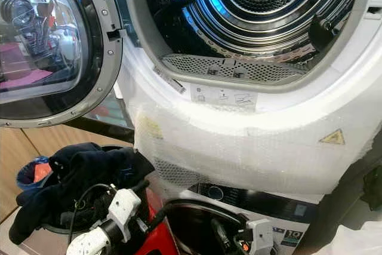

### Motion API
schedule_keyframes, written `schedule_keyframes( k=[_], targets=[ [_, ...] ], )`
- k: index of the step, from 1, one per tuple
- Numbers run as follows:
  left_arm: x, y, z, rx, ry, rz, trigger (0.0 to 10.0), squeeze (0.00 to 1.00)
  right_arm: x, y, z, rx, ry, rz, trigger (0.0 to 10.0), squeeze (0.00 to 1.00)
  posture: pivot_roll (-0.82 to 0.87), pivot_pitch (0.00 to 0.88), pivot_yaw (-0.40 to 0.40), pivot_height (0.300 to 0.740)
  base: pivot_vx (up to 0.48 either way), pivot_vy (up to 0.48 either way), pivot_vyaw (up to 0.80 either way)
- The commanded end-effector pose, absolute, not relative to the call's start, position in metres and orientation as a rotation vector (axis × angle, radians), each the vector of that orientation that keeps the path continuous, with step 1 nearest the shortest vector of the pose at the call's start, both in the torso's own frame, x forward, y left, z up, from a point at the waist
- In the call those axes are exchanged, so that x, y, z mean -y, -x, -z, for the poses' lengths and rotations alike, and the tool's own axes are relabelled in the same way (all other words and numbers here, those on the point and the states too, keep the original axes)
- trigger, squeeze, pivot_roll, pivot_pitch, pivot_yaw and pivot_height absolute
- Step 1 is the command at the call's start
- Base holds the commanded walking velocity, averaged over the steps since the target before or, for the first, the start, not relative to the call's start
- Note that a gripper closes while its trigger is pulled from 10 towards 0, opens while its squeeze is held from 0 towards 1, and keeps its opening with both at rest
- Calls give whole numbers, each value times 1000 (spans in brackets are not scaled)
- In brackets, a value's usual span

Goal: Clothes washing

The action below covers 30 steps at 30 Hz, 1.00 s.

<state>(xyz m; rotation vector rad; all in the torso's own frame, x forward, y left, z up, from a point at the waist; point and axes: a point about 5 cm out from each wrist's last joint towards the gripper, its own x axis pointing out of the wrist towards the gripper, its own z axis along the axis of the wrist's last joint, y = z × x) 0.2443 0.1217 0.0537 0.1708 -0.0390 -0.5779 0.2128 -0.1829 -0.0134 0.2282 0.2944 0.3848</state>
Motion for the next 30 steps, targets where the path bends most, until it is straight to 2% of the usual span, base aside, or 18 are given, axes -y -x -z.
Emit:
schedule_keyframes(
  k=[1, 9, 17, 22, 30],
  targets=[
    [-127, -243, -59, 49, -200, 541, 10000, 0, 182, -215, 9, -279, -231, -394, 10000, 0, -85, 0, 81, 740, 0, 0, 0],
    [-143, -232, -68, 75, -255, 325, 10000, 0, 178, -224, -6, -241, -220, -430, 10000, 0, -63, 0, 61, 740, 0, 0, 0],
    [-155, -225, -71, 36, -210, 142, 10000, 0, 180, -231, -20, -215, -188, -471, 10000, 0, -48, 0, 43, 740, 0, 0, 0],
    [-150, -213, -76, 41, -238, 165, 10000, 0, 180, -232, -26, -211, -174, -490, 10000, 0, -48, 0, 39, 740, 0, 0, 0],
    [-156, -192, -83, 24, -206, 191, 10000, 0, 183, -233, -28, -220, -154, -495, 10000, 0, -43, 0, 46, 740, 0, 0, 0]
  ],
)
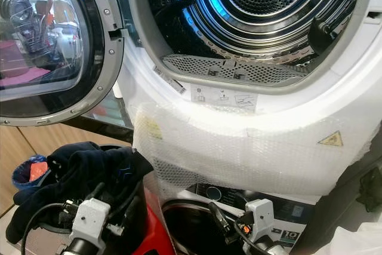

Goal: Clothes washing

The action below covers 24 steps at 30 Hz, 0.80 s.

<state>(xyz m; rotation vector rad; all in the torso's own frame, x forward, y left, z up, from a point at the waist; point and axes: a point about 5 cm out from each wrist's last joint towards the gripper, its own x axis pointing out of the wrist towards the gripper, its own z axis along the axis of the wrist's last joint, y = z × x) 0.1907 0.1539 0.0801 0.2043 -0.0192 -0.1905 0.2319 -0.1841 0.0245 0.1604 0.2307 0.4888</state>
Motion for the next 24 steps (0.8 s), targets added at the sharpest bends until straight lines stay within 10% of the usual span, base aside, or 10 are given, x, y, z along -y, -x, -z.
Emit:
schedule_keyframes(
  k=[1, 24],
  targets=[
    [-159, -188, -85, 20, -210, 162, 10000, 0, 183, -232, -27, -222, -152, -494, 10000, 0, -43, 0, 47, 740, 0, 0, 0],
    [-220, -157, -47, -163, -317, -221, 10000, 0, 160, -221, -35, -247, -94, -734, 10000, 0, -3, 0, 22, 740, 0, 0, 0]
  ],
)
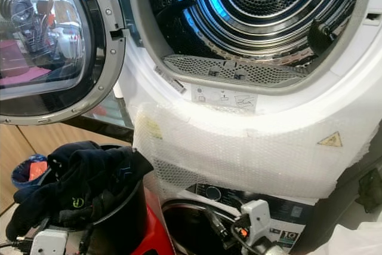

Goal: Clothes washing

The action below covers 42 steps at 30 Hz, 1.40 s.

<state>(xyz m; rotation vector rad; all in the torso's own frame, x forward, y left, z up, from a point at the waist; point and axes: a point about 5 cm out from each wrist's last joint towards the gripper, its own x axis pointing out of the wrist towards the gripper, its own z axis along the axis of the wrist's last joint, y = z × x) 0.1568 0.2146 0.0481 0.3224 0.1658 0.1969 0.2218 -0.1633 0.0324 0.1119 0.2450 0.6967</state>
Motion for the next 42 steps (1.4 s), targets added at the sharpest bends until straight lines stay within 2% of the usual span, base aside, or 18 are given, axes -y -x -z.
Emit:
schedule_keyframes(
  k=[1, 3, 15, 24, 32, 35, 40, 42],
  targets=[
    [-221, -158, -46, -161, -320, -225, 10000, 0, 159, -220, -35, -250, -93, -743, 10000, 0, -3, 0, 23, 740, 0, 0, 0],
    [-224, -166, -52, -134, -325, -233, 10000, 0, 154, -218, -37, -253, -77, -787, 10000, 0, -3, 0, 21, 740, 0, 0, 0],
    [-223, -190, -71, -36, -379, -183, 10000, 0, 154, -219, -42, -248, -65, -780, 10000, 0, -7, 0, 21, 740, 0, 0, 0],
    [-213, -197, -64, -104, -326, -105, 10000, 0, 155, -219, -44, -244, -59, -769, 10000, 0, -26, 0, 29, 740, 0, 0, 0],
    [-213, -197, -63, -112, -315, -101, 10000, 0, 155, -219, -44, -245, -59, -769, 10000, 0, -26, 0, 29, 740, 0, 0, 0],
    [-193, -192, -53, -170, -277, 125, 10000, 0, 155, -220, -45, -244, -59, -766, 10000, 0, -24, 0, 32, 740, 0, 0, 0],
    [-179, -181, -50, -145, -313, 240, 10000, 0, 156, -221, -44, -248, -52, -760, 10000, 0, -20, 0, 34, 740, 0, 0, 0],
    [-179, -178, -47, -156, -318, 220, 10000, 0, 157, -222, -45, -246, -51, -756, 10000, 0, -22, 0, 35, 740, 0, 0, 0]
  ],
)
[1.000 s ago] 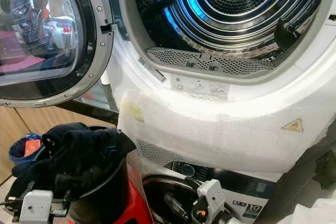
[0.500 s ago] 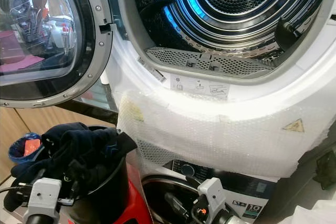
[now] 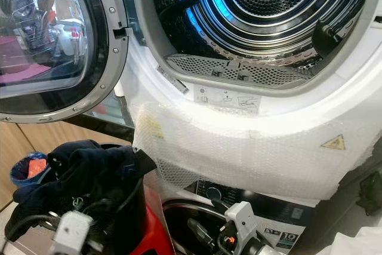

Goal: Clothes washing

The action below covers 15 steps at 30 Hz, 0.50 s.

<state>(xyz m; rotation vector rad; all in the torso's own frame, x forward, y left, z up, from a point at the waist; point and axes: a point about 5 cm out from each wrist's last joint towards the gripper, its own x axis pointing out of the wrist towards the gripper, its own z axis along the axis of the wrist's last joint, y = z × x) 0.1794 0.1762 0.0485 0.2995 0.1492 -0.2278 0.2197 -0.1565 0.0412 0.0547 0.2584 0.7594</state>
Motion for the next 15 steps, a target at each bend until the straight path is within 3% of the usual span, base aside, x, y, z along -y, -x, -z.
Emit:
schedule_keyframes(
  k=[1, 12, 14, 15],
  targets=[
    [-179, -178, -47, -156, -322, 216, 10000, 0, 157, -222, -45, -246, -51, -756, 10000, 0, -22, 0, 35, 740, 0, 0, 0],
    [-199, -184, -45, -157, -316, 153, 9765, 0, 156, -225, -45, -244, -52, -749, 10000, 0, -18, 0, 31, 740, 0, 0, 0],
    [-204, -189, -48, -146, -311, 154, 0, 0, 155, -225, -46, -240, -57, -750, 10000, 0, -16, 0, 29, 740, 0, 0, 0],
    [-204, -189, -48, -146, -311, 154, 0, 0, 155, -225, -46, -240, -57, -750, 10000, 0, -16, 0, 29, 740, 0, 0, 0]
  ],
)
